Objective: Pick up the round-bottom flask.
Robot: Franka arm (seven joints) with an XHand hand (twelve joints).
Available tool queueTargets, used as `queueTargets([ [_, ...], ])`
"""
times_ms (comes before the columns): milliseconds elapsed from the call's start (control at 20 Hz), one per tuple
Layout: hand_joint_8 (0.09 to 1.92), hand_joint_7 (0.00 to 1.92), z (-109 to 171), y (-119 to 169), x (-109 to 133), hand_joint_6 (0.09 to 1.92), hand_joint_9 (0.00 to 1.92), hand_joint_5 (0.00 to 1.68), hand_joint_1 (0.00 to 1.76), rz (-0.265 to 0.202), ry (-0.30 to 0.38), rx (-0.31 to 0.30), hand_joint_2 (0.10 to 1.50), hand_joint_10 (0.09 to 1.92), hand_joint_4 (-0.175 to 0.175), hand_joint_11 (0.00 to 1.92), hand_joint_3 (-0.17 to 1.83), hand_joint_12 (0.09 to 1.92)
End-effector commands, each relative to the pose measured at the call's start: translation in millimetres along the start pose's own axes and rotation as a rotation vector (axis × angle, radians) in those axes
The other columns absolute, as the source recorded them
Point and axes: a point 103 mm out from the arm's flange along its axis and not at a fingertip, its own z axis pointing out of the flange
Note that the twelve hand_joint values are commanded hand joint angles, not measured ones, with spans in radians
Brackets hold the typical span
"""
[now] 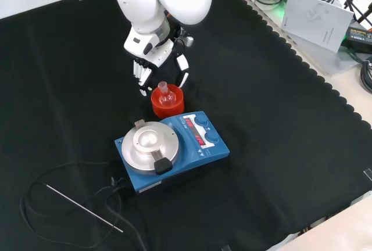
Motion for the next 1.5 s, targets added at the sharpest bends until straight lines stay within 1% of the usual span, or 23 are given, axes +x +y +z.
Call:
queueTargets([
  [50,0.96,0.75,-1.2,-0.9,-1.8,1.09,0.91,0.45,0.89,0.006,-0.019,-0.009,0.38,0.88,-0.175,0.92,0.88,1.28],
  [450,0.95,0.75,-0.6,1.9,1.6,1.1,0.91,0.56,0.9,0.026,-0.033,-0.025,0.38,0.87,-0.175,0.92,0.89,1.29],
  [550,0.94,0.77,-0.6,3.6,3.1,1.1,0.92,0.62,0.89,0.028,-0.03,-0.021,0.38,0.87,-0.175,0.92,0.89,1.29],
  [800,0.89,0.89,-3.0,6.7,5.2,1.09,1.0,0.7,0.88,0.033,-0.03,0.002,0.39,0.81,-0.175,0.93,0.89,1.28],
  [1000,0.87,0.95,-5.6,8.7,7.5,1.09,1.06,0.71,0.88,0.029,-0.024,0.009,0.39,0.78,-0.175,0.94,0.9,1.27],
  [1500,0.87,0.97,-7.6,13.9,12.3,1.09,1.05,0.72,0.86,0.021,-0.04,0.029,0.4,0.77,-0.175,0.95,0.9,1.26],
])
